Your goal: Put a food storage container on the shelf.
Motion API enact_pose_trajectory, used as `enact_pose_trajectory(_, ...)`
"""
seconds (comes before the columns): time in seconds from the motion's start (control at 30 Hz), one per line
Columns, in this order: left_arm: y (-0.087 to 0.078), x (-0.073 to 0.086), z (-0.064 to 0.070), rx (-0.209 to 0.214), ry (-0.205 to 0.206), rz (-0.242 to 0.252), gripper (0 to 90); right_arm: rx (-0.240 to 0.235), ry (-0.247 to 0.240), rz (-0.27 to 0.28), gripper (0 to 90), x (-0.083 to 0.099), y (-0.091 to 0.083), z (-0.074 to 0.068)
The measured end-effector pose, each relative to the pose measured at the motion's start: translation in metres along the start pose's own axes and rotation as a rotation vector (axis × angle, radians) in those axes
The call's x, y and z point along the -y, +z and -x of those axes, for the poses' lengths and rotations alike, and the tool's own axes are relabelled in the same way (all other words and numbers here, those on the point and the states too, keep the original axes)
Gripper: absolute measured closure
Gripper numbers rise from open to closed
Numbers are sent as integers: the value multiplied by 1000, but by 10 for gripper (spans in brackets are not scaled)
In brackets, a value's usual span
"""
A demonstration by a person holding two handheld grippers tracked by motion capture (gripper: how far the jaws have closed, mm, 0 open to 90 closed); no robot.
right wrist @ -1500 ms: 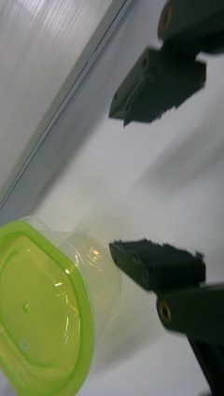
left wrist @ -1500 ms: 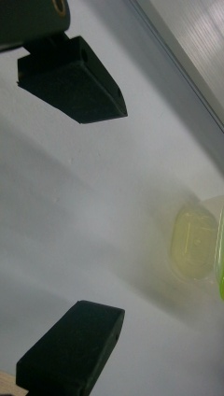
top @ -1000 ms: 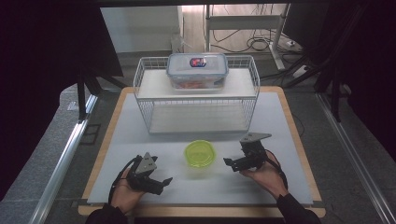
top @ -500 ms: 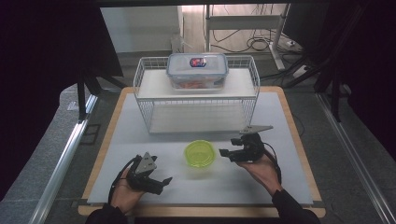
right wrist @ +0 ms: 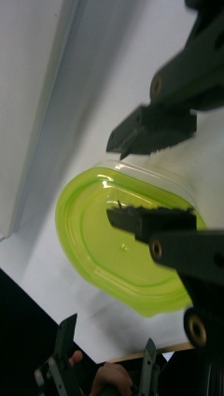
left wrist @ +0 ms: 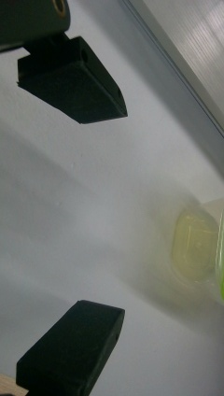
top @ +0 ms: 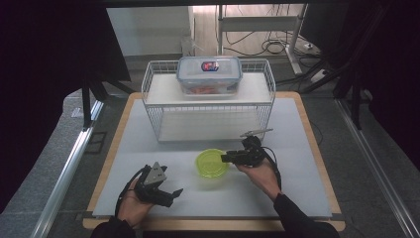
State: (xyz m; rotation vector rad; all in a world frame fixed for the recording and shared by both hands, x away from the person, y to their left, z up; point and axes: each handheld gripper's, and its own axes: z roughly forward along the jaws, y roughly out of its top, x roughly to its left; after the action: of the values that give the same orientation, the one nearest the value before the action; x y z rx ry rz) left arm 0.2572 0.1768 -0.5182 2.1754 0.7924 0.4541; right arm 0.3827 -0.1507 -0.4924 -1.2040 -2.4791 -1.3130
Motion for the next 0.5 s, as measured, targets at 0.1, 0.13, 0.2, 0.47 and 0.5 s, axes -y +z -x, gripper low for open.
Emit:
enact_pose_trajectory(0.1, 1, 0, 0, 4, 1, -3, 60, -24, 41, -1, 707, -1, 2, 4)
enact_pose_trajectory(0.13, 1, 0, 1, 5, -1, -3, 60, -36, 57, -3, 730, -1, 3, 5)
enact_pose_trajectory(0.2, 1, 0, 1, 5, 3, -7, 60, -80, 83, -5, 784, -1, 5, 8)
enact_pose_trajectory(0.47, 1, 0, 1, 5, 6, -8, 61, -154, 152, -19, 811, -4, 8, 10)
enact_pose_trajectory(0.5, 1, 0, 1, 5, 7, -9, 61, -171, 163, -17, 815, -4, 8, 10)
